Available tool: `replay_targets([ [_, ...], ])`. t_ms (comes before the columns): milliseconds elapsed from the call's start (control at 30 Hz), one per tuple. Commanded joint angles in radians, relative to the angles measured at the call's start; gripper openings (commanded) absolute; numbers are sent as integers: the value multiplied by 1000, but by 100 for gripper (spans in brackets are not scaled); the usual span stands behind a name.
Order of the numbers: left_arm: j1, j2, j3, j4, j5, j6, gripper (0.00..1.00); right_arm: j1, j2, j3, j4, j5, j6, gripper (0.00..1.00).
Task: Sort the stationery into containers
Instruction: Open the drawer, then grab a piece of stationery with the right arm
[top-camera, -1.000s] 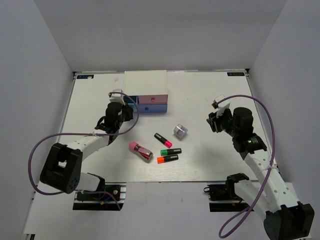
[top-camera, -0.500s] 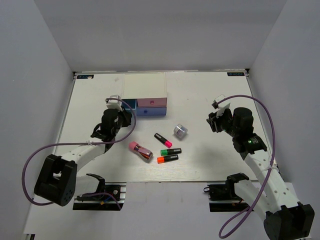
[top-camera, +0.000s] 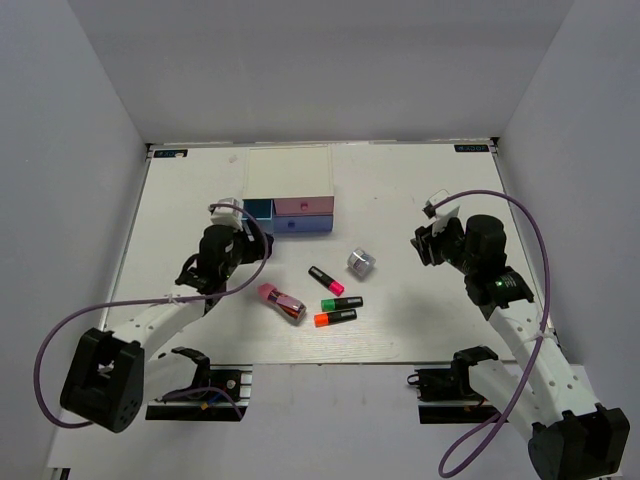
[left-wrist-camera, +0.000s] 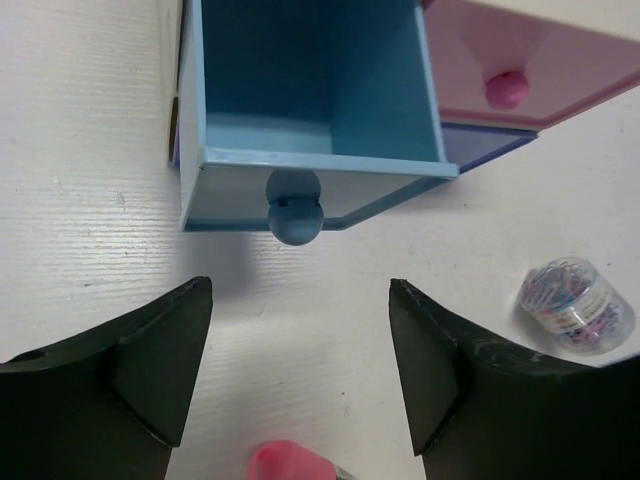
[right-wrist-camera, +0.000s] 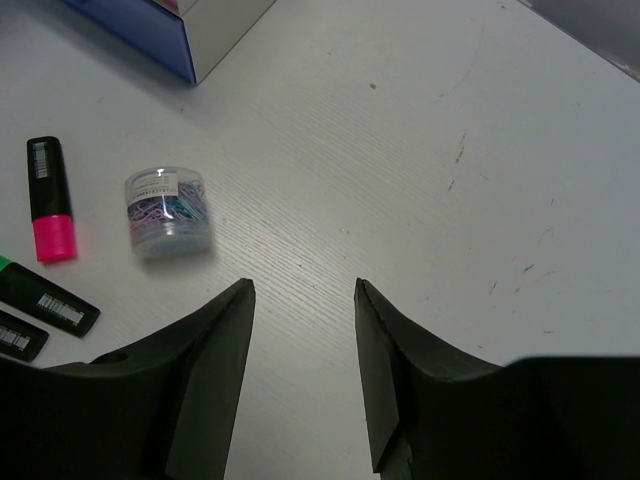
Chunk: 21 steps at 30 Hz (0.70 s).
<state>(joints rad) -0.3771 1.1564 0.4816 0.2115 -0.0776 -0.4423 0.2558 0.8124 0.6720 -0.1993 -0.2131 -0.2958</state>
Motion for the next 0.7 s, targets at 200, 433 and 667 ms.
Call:
replay_targets([
  [200,-13,-256,-9,-179,41,-101,93,3,-1,1,17,-44,-29,59],
  [433,-13,-333,201,-354,156,-75,100,5,24,77,-107,-318,-101,90],
  [667,-3,-443,255,-422,174,4,100,2,24,71,-158,-495,-273,90],
])
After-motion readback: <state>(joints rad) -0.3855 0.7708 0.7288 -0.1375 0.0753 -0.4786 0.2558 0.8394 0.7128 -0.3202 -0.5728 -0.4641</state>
